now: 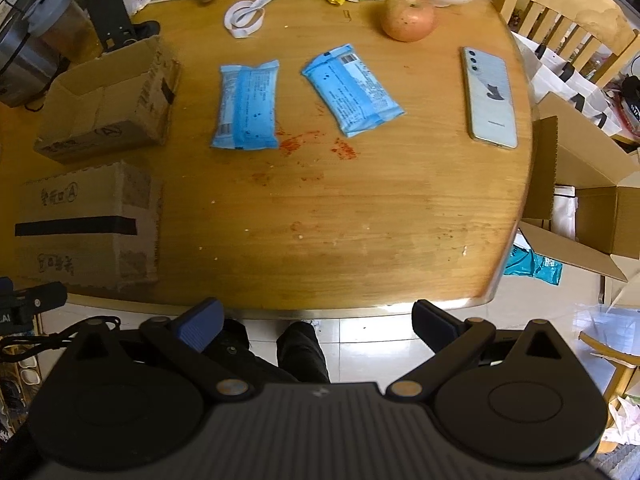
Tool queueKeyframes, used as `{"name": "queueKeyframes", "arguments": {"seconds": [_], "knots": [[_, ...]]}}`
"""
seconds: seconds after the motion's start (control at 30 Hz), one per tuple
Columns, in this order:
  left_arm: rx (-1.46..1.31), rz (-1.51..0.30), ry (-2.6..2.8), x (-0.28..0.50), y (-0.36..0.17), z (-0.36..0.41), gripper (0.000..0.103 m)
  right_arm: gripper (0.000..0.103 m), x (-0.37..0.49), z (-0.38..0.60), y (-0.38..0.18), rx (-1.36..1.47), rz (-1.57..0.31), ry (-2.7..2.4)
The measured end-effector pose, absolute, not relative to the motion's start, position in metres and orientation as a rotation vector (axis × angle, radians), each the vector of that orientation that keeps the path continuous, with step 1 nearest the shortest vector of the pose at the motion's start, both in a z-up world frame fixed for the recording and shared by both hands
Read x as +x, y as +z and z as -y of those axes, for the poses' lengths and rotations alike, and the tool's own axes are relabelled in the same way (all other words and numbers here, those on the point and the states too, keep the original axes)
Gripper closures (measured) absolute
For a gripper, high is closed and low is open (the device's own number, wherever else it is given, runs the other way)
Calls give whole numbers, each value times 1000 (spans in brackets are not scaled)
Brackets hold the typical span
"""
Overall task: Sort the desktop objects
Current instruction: 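Move the right tool across the table toward the two blue packets, then lower the open right gripper over the larger blue packet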
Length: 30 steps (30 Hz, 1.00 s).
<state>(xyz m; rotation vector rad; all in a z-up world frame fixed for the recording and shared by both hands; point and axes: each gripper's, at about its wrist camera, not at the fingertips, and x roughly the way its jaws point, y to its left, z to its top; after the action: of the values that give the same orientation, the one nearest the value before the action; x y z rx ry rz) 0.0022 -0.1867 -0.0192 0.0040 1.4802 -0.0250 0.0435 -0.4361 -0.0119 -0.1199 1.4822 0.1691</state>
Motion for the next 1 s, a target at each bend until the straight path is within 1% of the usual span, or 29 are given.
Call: {"name": "queueKeyframes", "arguments": {"seconds": [1.0], "knots": [[54,-1499,-107,7,-18,199,0,0,51,436,-37,-153,-1504,146]]}}
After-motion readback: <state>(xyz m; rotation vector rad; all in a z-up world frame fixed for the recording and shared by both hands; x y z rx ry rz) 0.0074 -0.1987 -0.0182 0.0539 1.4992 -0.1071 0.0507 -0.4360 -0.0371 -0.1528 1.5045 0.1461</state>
